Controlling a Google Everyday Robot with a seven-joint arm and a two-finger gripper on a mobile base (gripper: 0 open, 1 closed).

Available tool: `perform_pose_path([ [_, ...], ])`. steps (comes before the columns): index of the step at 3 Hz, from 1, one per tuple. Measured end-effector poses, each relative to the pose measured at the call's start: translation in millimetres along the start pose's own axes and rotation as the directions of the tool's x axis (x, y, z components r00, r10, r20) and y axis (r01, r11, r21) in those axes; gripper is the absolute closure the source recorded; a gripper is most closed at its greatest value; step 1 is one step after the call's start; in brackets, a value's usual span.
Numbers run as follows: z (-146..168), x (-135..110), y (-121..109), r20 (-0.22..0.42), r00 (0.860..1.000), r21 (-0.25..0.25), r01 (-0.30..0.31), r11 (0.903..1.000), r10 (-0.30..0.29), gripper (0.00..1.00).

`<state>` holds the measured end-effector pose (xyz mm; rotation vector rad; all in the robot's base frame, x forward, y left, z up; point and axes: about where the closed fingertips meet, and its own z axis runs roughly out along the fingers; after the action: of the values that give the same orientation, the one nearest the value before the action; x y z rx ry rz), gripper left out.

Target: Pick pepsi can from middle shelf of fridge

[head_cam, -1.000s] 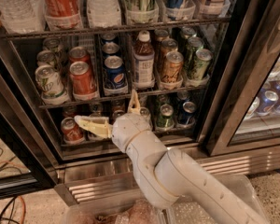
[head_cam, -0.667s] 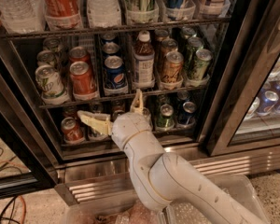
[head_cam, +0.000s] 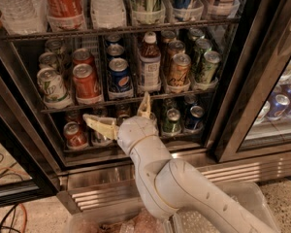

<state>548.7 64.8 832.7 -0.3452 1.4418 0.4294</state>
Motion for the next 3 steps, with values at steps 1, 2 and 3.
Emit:
perform_pose_path([
  [1,2,-1,0,0.025,0.999,0.0,-0.036,0.9994,0.036,0.0],
  [2,13,-9,-1,0.063,0.996,0.002,-0.059,0.9983,0.058,0.0],
  [3,23,-10,-2,0.079,0.994,0.012,-0.071,0.9974,0.07,0.0],
])
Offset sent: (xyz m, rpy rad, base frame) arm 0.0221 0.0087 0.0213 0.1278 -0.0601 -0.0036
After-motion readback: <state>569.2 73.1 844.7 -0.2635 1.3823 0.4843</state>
